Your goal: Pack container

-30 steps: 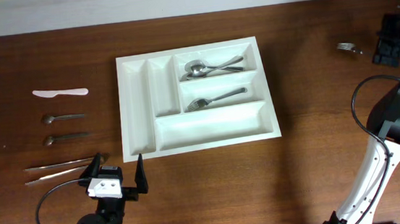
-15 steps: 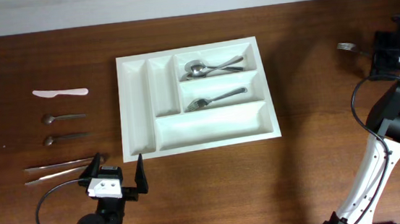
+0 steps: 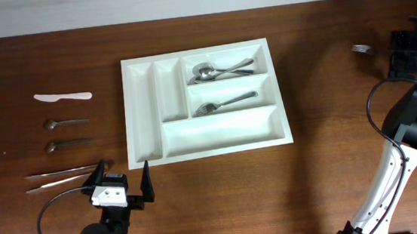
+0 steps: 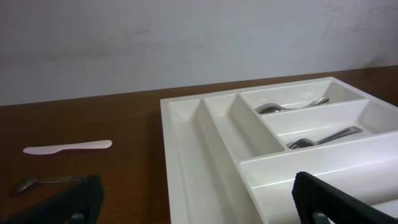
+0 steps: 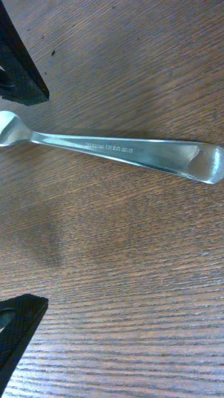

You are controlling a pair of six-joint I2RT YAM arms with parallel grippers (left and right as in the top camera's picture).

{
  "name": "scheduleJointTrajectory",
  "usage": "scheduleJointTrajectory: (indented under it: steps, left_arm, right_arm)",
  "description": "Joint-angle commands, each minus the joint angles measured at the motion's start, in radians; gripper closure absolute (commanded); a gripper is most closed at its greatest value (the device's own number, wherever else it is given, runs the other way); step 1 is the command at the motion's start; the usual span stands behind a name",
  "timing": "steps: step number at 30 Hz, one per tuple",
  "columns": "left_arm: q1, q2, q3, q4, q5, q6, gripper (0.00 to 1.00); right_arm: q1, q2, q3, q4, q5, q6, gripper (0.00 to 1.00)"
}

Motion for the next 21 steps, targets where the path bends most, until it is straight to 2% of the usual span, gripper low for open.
scheduleJointTrajectory:
  steps: [1, 10, 15, 21]
  left_arm:
    - [0.005, -0.009, -0.004, -0.003, -0.003, 0.008, 0.01]
    - [0.005, -0.008, -0.004, -0.003, -0.003, 0.008, 0.01]
    - [0.005, -0.009, -0.004, -0.003, -0.003, 0.008, 0.01]
    - [0.005, -0.009, -0.004, -0.003, -0.003, 0.008, 0.01]
  right_arm:
    - [-0.006, 0.014, 0.018, 0.001, 0.016, 0.044, 0.02]
    - [-0.01, 0.042, 0.014, -0.018, -0.008, 0.117, 0.02]
    - [-0.025, 0.077, 0.013, -0.019, -0.082, 0.116, 0.02]
    - [-0.034, 0.084, 0.013, -0.026, -0.078, 0.113, 0.02]
